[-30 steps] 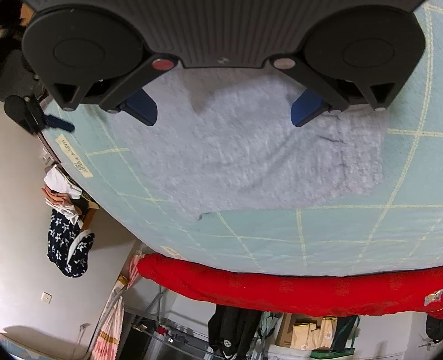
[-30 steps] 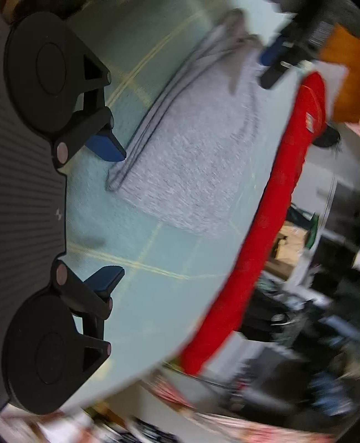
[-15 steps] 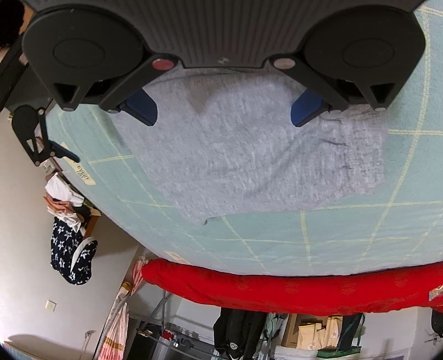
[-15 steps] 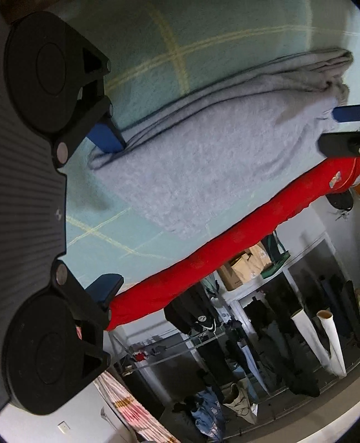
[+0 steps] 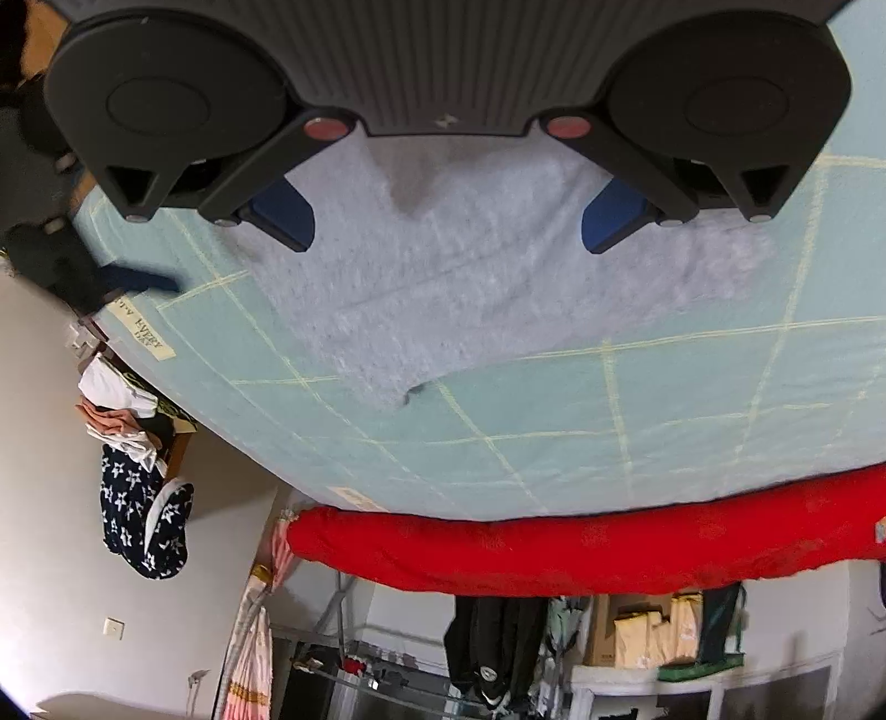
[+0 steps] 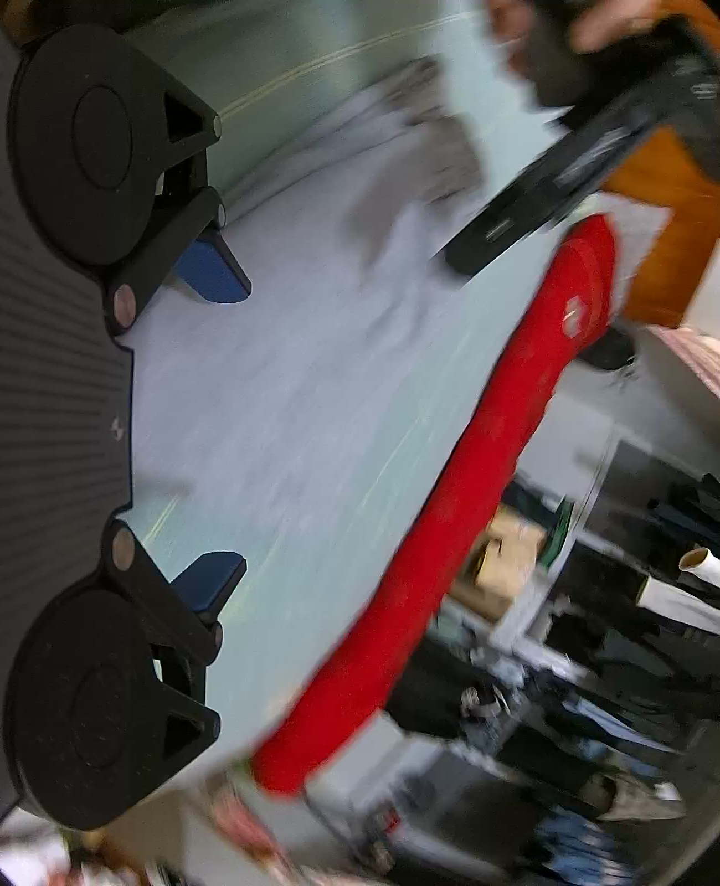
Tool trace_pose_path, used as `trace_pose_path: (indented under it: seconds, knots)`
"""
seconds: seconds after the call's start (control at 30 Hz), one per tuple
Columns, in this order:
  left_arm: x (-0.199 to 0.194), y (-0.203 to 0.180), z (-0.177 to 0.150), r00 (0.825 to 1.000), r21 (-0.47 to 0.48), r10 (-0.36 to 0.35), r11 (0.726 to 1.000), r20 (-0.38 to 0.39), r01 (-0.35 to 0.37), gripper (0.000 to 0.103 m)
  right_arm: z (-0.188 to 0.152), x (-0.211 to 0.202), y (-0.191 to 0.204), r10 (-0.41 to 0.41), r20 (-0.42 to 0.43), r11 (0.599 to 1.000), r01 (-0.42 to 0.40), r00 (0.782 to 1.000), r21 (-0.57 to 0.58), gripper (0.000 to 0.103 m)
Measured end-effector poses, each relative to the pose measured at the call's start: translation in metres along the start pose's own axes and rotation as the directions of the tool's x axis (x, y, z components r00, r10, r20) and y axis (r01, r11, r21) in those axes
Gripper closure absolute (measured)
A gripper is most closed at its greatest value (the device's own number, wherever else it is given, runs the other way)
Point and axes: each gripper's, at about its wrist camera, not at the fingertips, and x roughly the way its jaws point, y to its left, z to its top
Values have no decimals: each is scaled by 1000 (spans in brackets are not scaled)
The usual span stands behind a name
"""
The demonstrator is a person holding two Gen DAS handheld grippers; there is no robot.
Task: Fold clothes
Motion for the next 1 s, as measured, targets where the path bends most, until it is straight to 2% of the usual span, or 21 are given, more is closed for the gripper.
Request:
trace_pose_path:
  seconds: [0.1,0.17,0.27,0.33,0.43,0.5,0.57,0.6,0.67,0.73,0.9,1.0]
  knots:
    - [6,-7,12,999,27,-42,999,-15,43,1,-9,23,-6,117,-64,984,-106,991,142,4]
    - [11,-12,23,997,47,-77,996,-29,78,1,-20,29,-14,169,-88,960,-144,982,240,3]
    - [35,-21,54,984,54,-163,985,-71,167,1,-25,19,-22,177,-54,940,-153,983,305,2]
    - [59,-29,73,963,45,-244,967,-109,250,1,-23,12,-25,170,-16,938,-157,985,309,2]
    - [112,-38,95,910,-29,-368,929,-189,370,1,-24,24,-32,222,-3,911,-206,975,358,1]
    - [155,-40,100,877,-97,-404,915,-261,392,1,-33,40,-28,241,-32,905,-212,970,369,0]
    - [191,-41,101,862,-140,-404,915,-306,379,1,-41,38,-15,213,-16,920,-195,977,340,0]
    - [209,-40,100,859,-150,-397,918,-323,368,1,-44,38,-12,211,-9,922,-196,977,334,0]
    - [237,-38,99,869,-142,-360,933,-340,330,1,-48,38,-10,217,-1,922,-204,976,329,0]
    - [256,-35,100,874,-162,-356,934,-330,319,1,-51,36,-11,224,4,922,-213,975,322,0]
    - [254,-44,117,906,-108,-314,949,-283,295,1,-58,36,-5,216,8,934,-209,976,288,0]
    - [240,-46,122,911,-91,-313,950,-267,299,1,-58,36,-4,214,9,935,-208,977,287,0]
